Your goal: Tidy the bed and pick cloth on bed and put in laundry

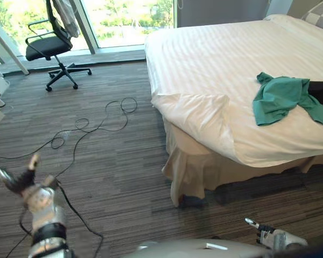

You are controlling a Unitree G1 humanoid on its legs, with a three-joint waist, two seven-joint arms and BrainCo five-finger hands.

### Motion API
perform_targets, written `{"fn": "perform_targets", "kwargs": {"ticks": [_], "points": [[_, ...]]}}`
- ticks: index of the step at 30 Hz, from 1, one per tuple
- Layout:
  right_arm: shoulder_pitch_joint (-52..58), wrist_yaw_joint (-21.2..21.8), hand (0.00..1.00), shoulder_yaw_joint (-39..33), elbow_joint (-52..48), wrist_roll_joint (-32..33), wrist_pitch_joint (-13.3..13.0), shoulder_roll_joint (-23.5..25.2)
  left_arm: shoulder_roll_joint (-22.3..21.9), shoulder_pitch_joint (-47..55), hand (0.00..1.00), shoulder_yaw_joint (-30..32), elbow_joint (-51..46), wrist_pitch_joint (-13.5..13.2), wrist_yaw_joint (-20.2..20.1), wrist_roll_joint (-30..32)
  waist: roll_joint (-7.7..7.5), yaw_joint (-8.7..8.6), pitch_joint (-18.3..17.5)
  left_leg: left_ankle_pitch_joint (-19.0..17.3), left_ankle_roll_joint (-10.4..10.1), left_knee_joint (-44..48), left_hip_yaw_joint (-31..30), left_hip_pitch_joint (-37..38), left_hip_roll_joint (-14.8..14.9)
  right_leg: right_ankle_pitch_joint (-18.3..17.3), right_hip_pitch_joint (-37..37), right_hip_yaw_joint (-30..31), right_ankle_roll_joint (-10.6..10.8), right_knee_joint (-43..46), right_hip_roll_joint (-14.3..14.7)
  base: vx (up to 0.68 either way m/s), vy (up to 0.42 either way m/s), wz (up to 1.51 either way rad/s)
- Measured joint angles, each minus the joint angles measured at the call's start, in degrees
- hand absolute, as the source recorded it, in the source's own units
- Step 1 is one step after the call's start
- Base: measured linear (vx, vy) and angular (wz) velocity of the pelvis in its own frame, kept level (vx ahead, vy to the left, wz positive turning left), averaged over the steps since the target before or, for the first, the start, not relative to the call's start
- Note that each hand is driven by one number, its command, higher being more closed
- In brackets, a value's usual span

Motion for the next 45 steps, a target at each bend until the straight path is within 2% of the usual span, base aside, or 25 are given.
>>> {"fn": "perform_targets", "kwargs": {"ticks": [3,6,7,12,14,15,18,21,22,24,26,28,31,32,34,36,37,38,39,40,41,42,43,44,45], "points": [[1.03,-0.35,0.00,-1.54,-0.14,0.29,0.03,0.18,6.02,-5.19,0.00,-3.91,-6.65,-0.33,-4.32,8.77,0.38,-0.16,0.15,0.01,-0.03,-0.21,1.46,0.50,-0.02,0.03,-0.02,1.00,-0.04,0.00,0.07,-0.03,-0.016,-0.15],[2.75,-2.14,0.00,-2.14,-0.14,1.95,0.05,0.58,7.77,-9.09,0.00,-8.70,-12.05,-1.06,-7.38,17.43,1.15,-0.62,0.04,-0.11,-0.21,-0.56,3.46,1.13,0.02,0.15,-0.42,2.75,-0.14,-0.01,0.35,-0.03,-0.007,-0.26],[2.94,-2.40,0.00,-2.17,-0.15,2.11,0.04,0.68,7.85,-9.34,0.00,-9.18,-12.51,-1.10,-7.70,18.35,1.19,-0.80,0.01,-0.11,-0.22,-0.64,3.66,1.14,0.06,0.17,-0.55,2.92,-0.16,-0.01,0.40,-0.04,-0.018,-0.29],[4.37,-5.59,0.00,-2.28,-0.66,3.61,0.03,3.35,7.91,-13.32,0.00,-17.78,-15.04,-1.37,-10.11,31.14,1.72,-2.90,-0.08,-0.21,-0.39,-1.37,6.96,1.32,0.68,1.08,-2.28,5.86,-0.68,-0.25,1.58,-0.02,-0.024,-0.32],[5.55,-6.77,0.00,-2.27,-0.71,4.17,0.02,4.30,7.91,-16.40,0.00,-23.19,-15.13,-1.46,-10.95,38.05,1.73,-3.85,-0.06,-0.18,-0.52,-1.90,8.42,1.85,0.91,1.36,-2.63,6.88,-0.74,-0.46,2.09,-0.01,-0.029,-0.29],[5.90,-6.88,0.00,-2.26,-0.71,4.28,0.04,4.38,7.91,-17.22,0.00,-24.69,-15.13,-1.46,-11.08,39.24,1.76,-3.96,-0.04,-0.13,-0.61,-2.16,8.81,2.04,0.94,1.45,-2.75,7.17,-0.77,-0.48,2.20,-0.02,-0.030,-0.32],[6.76,-7.57,0.00,-2.21,-0.70,4.60,-0.05,4.67,7.91,-19.76,0.00,-29.71,-15.05,-0.52,-11.98,45.57,1.79,-5.40,-0.02,-0.12,-0.62,-2.33,10.49,2.14,1.02,1.94,-3.52,8.74,-0.97,-0.64,2.63,-0.02,-0.026,-0.30],[7.77,-7.82,0.00,-1.98,-0.69,4.79,-0.65,4.69,7.78,-21.78,0.00,-34.01,-13.97,2.44,-12.41,48.18,1.89,-6.65,0.11,-0.09,-0.67,-2.38,12.43,2.57,1.01,2.65,-3.69,10.06,-1.11,-1.29,2.95,-0.03,-0.030,-0.32],[8.35,-7.82,0.00,-1.71,-0.63,4.91,-1.37,4.76,7.42,-23.49,0.00,-36.10,-11.60,4.62,-12.70,49.31,2.03,-7.03,0.18,0.13,-1.05,-2.93,13.56,3.36,1.06,2.83,-3.71,11.15,-1.19,-1.29,3.30,-0.04,-0.034,-0.30],[8.50,-7.81,0.00,-1.37,-0.63,5.19,-1.95,4.76,7.40,-24.33,0.00,-37.04,-10.04,6.09,-12.69,50.38,2.24,-7.35,0.40,0.13,-1.05,-3.27,14.21,3.64,1.13,3.08,-3.94,11.57,-1.22,-1.29,3.53,-0.05,-0.029,-0.24],[8.55,-7.91,0.00,0.42,-0.67,5.24,-3.79,4.76,7.39,-25.09,0.00,-38.54,-8.04,9.61,-12.58,53.86,2.61,-8.32,1.75,0.13,-1.05,-3.28,15.29,3.90,1.02,3.63,-4.25,12.51,-1.35,-1.29,3.65,-0.10,-0.037,-0.26],[8.56,-8.47,0.00,1.70,-0.90,5.39,-5.03,4.75,7.13,-25.21,0.00,-39.72,-6.28,12.25,-12.32,54.44,3.23,-8.75,2.42,0.14,-1.06,-3.25,16.29,3.04,0.89,3.83,-5.94,13.36,-1.23,-0.77,3.63,-0.11,-0.039,-0.34],[6.94,-10.30,0.00,3.69,-3.10,8.68,-7.06,4.75,5.06,-29.40,0.00,-41.18,-3.26,19.27,-9.46,54.43,3.68,-8.85,6.33,0.16,-1.10,-1.88,18.39,-2.04,-0.03,2.56,-14.17,16.16,-0.83,5.34,2.91,-0.12,-0.043,-0.32],[6.17,-10.53,0.00,4.13,-3.43,9.11,-7.44,4.70,5.04,-30.74,0.00,-41.75,-2.43,20.51,-8.79,54.43,3.61,-9.26,7.37,-0.07,-1.38,-1.52,18.50,-3.27,-0.32,2.18,-15.88,16.37,-1.03,6.54,2.64,-0.14,-0.048,-0.14],[4.17,-11.01,0.00,5.96,-6.16,10.47,-8.92,4.97,4.58,-35.14,0.00,-41.96,0.36,24.81,-4.52,53.46,3.19,-10.00,11.28,-0.35,-1.37,0.57,19.67,-7.38,-0.82,1.11,-21.95,18.23,-0.66,11.16,2.58,-0.10,-0.064,-0.25],[3.72,-11.62,0.00,7.18,-9.00,11.46,-10.06,5.69,3.37,-37.64,0.00,-41.88,1.04,27.73,-0.91,51.73,2.56,-9.89,13.20,-1.63,-1.12,5.04,20.76,-10.69,-0.39,-1.59,-27.53,19.88,-1.21,17.96,2.95,0.03,-0.081,-0.30],[3.72,-11.75,0.00,7.33,-10.00,11.70,-10.35,6.16,2.94,-38.05,0.00,-41.89,0.96,28.34,0.02,51.25,2.14,-10.00,13.92,-2.38,-1.30,7.00,21.20,-11.23,-0.02,-2.58,-28.55,20.62,-1.32,20.35,3.26,0.12,-0.107,-0.33],[3.71,-11.91,0.00,9.55,-11.90,12.81,-10.90,7.05,2.44,-38.21,0.00,-41.82,-0.18,29.40,1.39,50.11,0.73,-10.10,15.46,-4.41,-1.47,13.52,21.93,-12.70,1.31,-4.95,-29.66,21.49,-2.15,24.63,4.14,0.09,-0.092,-0.27],[3.72,-11.86,0.00,10.89,-12.62,13.20,-11.15,7.47,2.06,-38.24,0.00,-41.79,-0.88,29.90,1.96,49.67,0.29,-10.14,15.71,-5.61,-1.29,18.78,21.59,-14.76,2.64,-5.81,-30.08,21.60,-2.67,26.10,4.75,0.07,-0.141,-0.27],[3.63,-11.87,0.00,12.53,-14.11,13.71,-11.34,8.48,0.86,-38.59,0.00,-41.62,-2.27,30.37,3.14,48.79,-0.29,-9.99,16.32,-7.43,-0.84,31.93,20.07,-20.98,6.40,-7.32,-30.23,21.77,-3.89,27.72,6.07,0.03,-0.116,-0.30],[3.46,-11.87,0.00,13.84,-16.10,13.87,-11.39,8.69,0.19,-38.56,0.00,-41.32,-4.28,30.72,3.46,47.97,-0.36,-9.31,16.90,-9.78,-1.14,40.00,18.19,-25.36,9.52,-7.98,-30.46,21.31,-4.59,28.67,7.57,0.02,-0.113,-0.37],[3.43,-11.90,0.00,14.35,-17.35,14.21,-11.53,8.73,-0.05,-38.61,0.00,-41.21,-5.02,31.16,3.51,47.99,-0.38,-9.00,16.91,-10.33,-1.39,40.30,17.54,-26.66,10.37,-8.21,-30.75,21.18,-4.68,28.96,7.94,0.00,-0.003,-0.39],[3.35,-12.02,0.00,14.66,-19.30,15.50,-12.52,8.38,-1.46,-39.45,0.00,-40.37,-5.91,31.90,4.37,47.95,-0.49,-8.97,17.03,-10.57,-1.55,36.34,16.58,-28.94,10.46,-8.46,-31.38,21.42,-4.47,29.14,7.89,0.01,0.053,-0.24],[2.72,-12.70,0.00,14.66,-20.35,16.85,-13.53,8.32,-2.74,-40.83,0.00,-39.56,-6.47,32.61,5.89,47.94,-1.23,-8.51,17.59,-8.98,-1.86,28.31,16.49,-29.31,9.20,-8.64,-31.89,22.28,-3.69,29.27,7.20,0.02,0.065,-0.13],[2.59,-13.28,0.00,14.70,-20.76,17.99,-14.06,8.38,-3.55,-41.52,0.00,-39.36,-6.47,32.88,6.81,47.90,-1.37,-8.27,17.70,-6.04,-2.33,24.25,16.08,-29.34,8.56,-8.86,-32.28,22.48,-3.32,29.51,6.83,0.03,0.083,-0.07]]}}
